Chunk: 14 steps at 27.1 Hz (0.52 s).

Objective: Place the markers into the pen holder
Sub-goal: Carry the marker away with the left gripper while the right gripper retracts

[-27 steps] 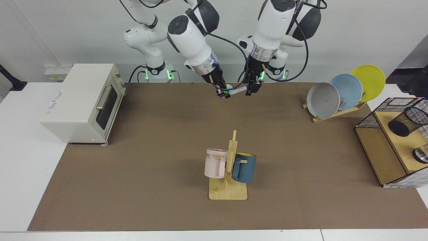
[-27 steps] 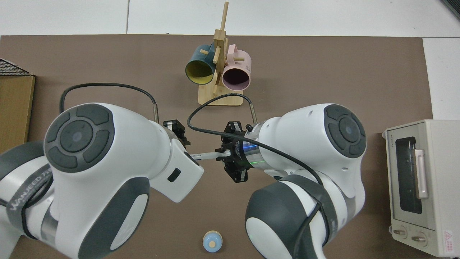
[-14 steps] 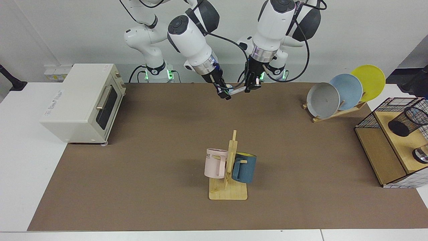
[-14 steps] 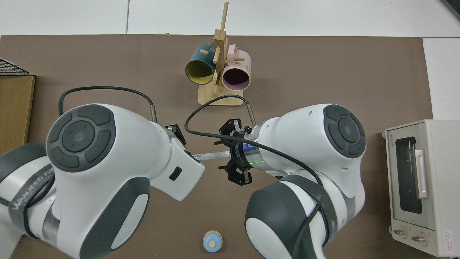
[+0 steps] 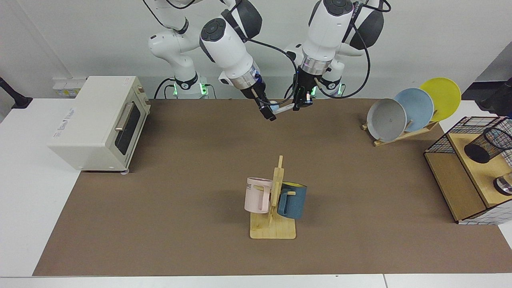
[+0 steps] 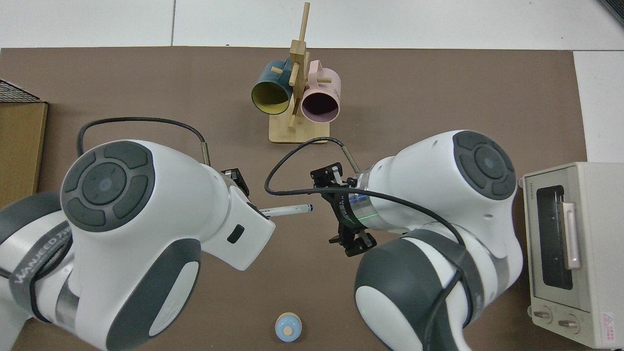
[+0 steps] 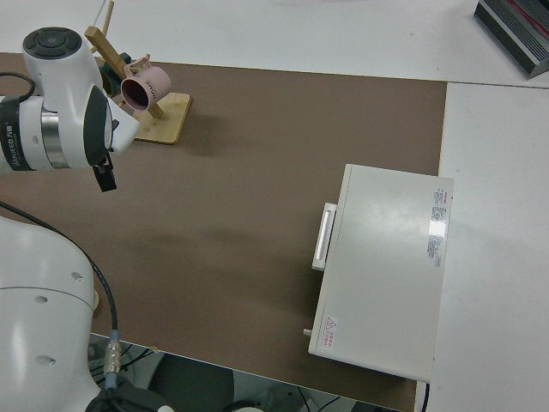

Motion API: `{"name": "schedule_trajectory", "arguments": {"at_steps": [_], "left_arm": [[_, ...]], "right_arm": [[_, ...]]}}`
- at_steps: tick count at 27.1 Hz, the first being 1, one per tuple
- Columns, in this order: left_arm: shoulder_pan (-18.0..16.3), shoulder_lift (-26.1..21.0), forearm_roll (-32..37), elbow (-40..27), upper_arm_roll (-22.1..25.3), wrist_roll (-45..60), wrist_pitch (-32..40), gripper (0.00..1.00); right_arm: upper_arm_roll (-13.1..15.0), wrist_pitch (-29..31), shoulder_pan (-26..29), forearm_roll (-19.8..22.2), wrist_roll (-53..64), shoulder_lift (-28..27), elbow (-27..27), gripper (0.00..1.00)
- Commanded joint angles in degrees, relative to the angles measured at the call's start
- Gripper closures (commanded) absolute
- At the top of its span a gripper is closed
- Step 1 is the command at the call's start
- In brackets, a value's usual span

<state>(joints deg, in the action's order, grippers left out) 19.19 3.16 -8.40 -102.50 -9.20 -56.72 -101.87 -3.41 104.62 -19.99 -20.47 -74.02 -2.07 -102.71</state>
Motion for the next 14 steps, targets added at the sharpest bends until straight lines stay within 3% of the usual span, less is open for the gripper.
{"name": "schedule_trajectory", "arguments": {"at_steps": [1, 7, 14], "left_arm": [[0.14, 1.85, 0.75, -1.91, 0.50, 0.55, -0.08, 1.00], [0.14, 1.85, 1.45, -1.91, 0.59, 0.55, 0.09, 1.00], [-0.38, 1.76, 3.20, -1.91, 1.03, 0.55, 0.70, 1.00]], "right_arm": [[-0.55, -5.03, 6.35, 4.03, 14.66, 2.68, -0.83, 0.00], [-0.46, -9.87, 12.68, 10.00, 36.81, 4.44, -0.65, 0.00], [-0.55, -10.93, 17.08, 17.74, 60.90, 5.85, -0.56, 0.00]]}}
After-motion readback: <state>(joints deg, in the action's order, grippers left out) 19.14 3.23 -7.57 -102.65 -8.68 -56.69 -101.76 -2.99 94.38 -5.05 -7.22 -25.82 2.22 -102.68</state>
